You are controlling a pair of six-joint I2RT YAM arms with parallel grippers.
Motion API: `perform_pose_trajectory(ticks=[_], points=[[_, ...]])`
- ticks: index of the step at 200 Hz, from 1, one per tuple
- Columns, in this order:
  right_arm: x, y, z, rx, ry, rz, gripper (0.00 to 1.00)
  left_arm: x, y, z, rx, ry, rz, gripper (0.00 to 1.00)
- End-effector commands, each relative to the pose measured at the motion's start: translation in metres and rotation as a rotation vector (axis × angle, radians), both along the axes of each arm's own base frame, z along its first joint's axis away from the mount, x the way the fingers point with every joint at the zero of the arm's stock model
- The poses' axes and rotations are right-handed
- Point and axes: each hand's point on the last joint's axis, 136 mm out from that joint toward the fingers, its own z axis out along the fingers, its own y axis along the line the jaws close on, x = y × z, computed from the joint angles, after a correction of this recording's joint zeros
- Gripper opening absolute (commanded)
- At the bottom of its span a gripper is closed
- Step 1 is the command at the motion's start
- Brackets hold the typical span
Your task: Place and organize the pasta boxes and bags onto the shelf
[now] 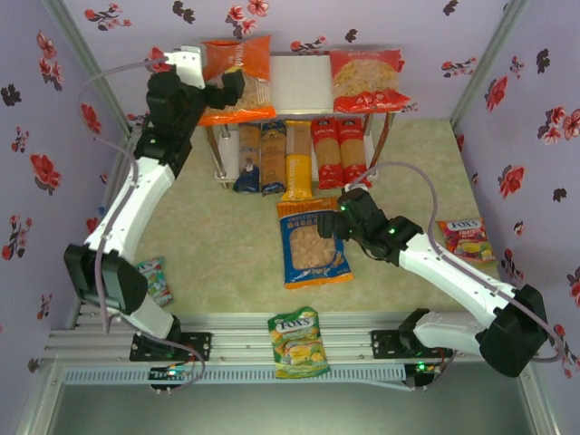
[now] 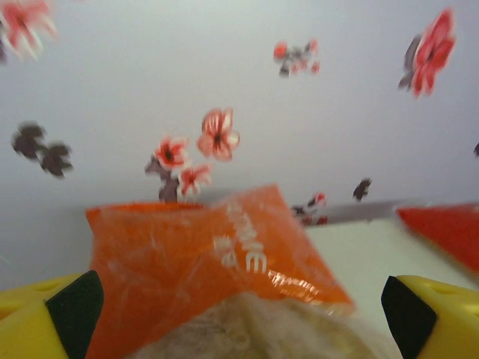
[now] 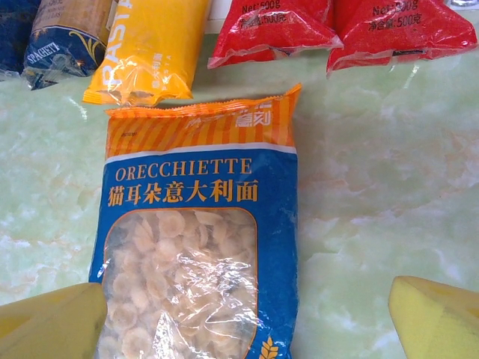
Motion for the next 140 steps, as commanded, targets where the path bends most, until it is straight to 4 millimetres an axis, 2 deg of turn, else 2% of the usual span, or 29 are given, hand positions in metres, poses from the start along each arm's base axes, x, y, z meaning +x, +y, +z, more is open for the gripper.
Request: perform_pose_trajectory(ticks=[1, 10, 25, 36, 54, 78, 108, 126, 140], points=[[-0.007, -0.008, -0.003, -0.021, 0.011, -0.016, 0.97, -0.070, 0.040, 0.083, -0.087, -0.175, 0.079, 1.00], [-0.007, -0.008, -0.004, -0.022, 0.015, -0.017, 0.97, -0.087, 0.048, 0.082, -0.095, -0.147, 0.094, 1.00], [-0.009, -0.006, -0.009, -0.018, 0.036, -0.011, 0.97, -0.112, 0.054, 0.063, -0.096, -0.074, 0.091, 1.00], [-0.012, -0.004, -0.012, -0.020, 0.051, -0.001, 0.97, -0.125, 0.052, 0.032, -0.101, -0.009, 0.071, 0.99], [-0.017, -0.001, -0.018, -0.032, 0.079, 0.012, 0.97, -0.161, 0.048, -0.009, -0.125, 0.051, 0.028, 0.96], [-0.029, 0.006, -0.028, -0.054, 0.119, 0.037, 0.97, -0.188, 0.030, -0.106, -0.102, 0.270, -0.010, 0.92], [-0.045, 0.012, -0.046, -0.095, 0.176, 0.062, 0.97, -0.209, 0.011, -0.236, 0.052, 0.576, 0.023, 0.91], [-0.053, 0.016, -0.054, -0.122, 0.202, 0.071, 0.97, -0.218, 0.003, -0.295, 0.126, 0.738, 0.031, 0.90], [-0.058, 0.019, -0.059, -0.140, 0.214, 0.070, 0.97, -0.223, 0.001, -0.326, 0.131, 0.812, 0.042, 0.90]])
